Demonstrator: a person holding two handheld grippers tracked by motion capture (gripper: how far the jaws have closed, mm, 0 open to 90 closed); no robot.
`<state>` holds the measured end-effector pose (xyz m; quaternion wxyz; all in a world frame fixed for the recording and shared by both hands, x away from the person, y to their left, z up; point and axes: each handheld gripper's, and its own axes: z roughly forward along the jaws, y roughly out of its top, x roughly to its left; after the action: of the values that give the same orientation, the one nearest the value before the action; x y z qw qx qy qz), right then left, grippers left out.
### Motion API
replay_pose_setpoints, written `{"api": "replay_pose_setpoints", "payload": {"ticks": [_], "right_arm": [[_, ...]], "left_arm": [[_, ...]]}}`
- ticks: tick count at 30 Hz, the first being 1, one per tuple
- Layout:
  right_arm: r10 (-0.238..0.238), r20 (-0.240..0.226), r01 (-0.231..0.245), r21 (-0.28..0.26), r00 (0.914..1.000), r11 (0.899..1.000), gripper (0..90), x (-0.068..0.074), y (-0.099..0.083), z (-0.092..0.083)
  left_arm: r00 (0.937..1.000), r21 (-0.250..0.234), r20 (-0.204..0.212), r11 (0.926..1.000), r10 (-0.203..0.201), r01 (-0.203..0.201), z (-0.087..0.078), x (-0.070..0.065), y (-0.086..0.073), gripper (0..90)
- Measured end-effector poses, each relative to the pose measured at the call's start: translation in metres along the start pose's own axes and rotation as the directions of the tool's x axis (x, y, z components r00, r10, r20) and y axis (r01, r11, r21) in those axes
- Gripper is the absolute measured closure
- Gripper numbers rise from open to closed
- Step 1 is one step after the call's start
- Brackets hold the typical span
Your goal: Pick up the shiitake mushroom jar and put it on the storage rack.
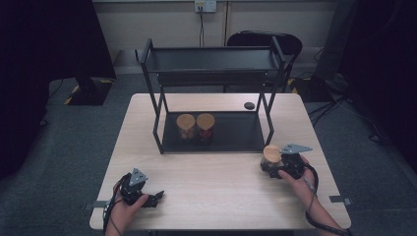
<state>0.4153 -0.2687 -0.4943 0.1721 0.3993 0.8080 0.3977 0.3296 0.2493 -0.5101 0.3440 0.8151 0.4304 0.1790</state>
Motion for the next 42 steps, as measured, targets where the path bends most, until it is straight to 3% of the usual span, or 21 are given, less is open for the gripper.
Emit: {"api": "replay_pose_setpoints", "payload": {"ticks": [18,30,42], "right_arm": [[-0.002,0.003,0.002,-0.013,1.0000,1.000,24.4,0.002,0.000,0.003],[-0.034,0.027,0.034,-0.006,0.9991,0.999,25.3,0.006,0.002,0.002],[-0.077,0.004,0.077,-0.001,0.9971,0.997,25.4,0.016,0.012,0.000]], "left_arm": [[1.0000,0.000,0.001,1.0000,0.001,-0.001,0.000,0.000,0.000,0.2],[1.0000,0.001,0.001,1.0000,0.002,-0.002,0.000,0.000,0.000,0.2],[1.0000,0.000,0.001,1.0000,0.001,-0.001,0.000,0.000,0.000,0.2]]}}
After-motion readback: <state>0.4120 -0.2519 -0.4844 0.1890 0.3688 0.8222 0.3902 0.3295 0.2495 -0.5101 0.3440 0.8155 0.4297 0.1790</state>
